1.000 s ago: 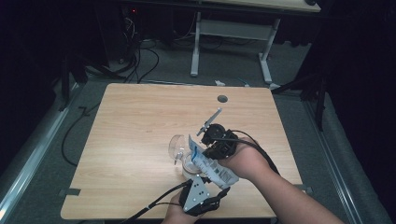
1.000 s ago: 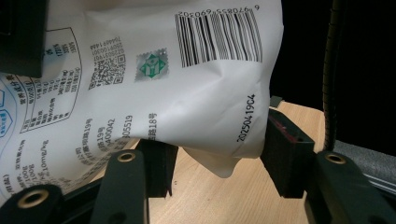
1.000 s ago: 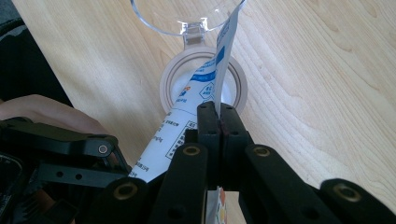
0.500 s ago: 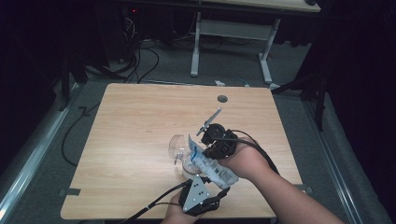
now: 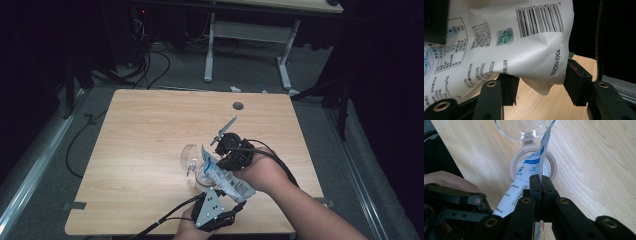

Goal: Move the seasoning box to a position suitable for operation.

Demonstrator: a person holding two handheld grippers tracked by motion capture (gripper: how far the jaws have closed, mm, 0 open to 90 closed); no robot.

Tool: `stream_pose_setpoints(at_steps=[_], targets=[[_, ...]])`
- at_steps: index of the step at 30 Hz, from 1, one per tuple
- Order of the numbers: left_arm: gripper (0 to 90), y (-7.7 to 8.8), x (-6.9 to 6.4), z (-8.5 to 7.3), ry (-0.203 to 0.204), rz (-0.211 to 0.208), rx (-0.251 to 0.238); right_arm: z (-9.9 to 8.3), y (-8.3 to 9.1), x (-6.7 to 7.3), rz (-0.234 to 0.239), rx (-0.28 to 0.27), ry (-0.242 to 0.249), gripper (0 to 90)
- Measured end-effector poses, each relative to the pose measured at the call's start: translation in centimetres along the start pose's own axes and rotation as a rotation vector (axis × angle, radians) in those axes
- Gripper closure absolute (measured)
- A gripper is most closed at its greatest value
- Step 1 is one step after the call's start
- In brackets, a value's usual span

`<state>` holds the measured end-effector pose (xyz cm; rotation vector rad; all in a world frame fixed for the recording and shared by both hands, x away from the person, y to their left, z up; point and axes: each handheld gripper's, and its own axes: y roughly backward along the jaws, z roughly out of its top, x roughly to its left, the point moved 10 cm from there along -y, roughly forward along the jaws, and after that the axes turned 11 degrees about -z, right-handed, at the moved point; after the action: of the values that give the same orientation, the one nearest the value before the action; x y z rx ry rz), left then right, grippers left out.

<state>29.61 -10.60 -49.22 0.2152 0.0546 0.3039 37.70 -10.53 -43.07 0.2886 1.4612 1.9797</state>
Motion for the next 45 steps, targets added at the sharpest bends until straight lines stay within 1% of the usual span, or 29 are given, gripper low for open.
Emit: stream_pose_setpoints(at_steps=[11, 14, 45], targets=[[50.0, 0.06, 0.02, 0.15, 0.003, -0.002, -0.006, 0.03, 0.1, -0.01, -0.005, 0.003, -0.006, 89.8], [50.0, 0.07, 0.02, 0.18, 0.003, -0.002, -0.008, 0.09, 0.08, -0.05, -0.006, 0.001, 0.004, 89.8], [50.0, 0.06, 0.0, 0.41, 0.0, -0.006, -0.014, 0.16, -0.05, 0.1, 0.003, 0.001, 0.012, 89.7]])
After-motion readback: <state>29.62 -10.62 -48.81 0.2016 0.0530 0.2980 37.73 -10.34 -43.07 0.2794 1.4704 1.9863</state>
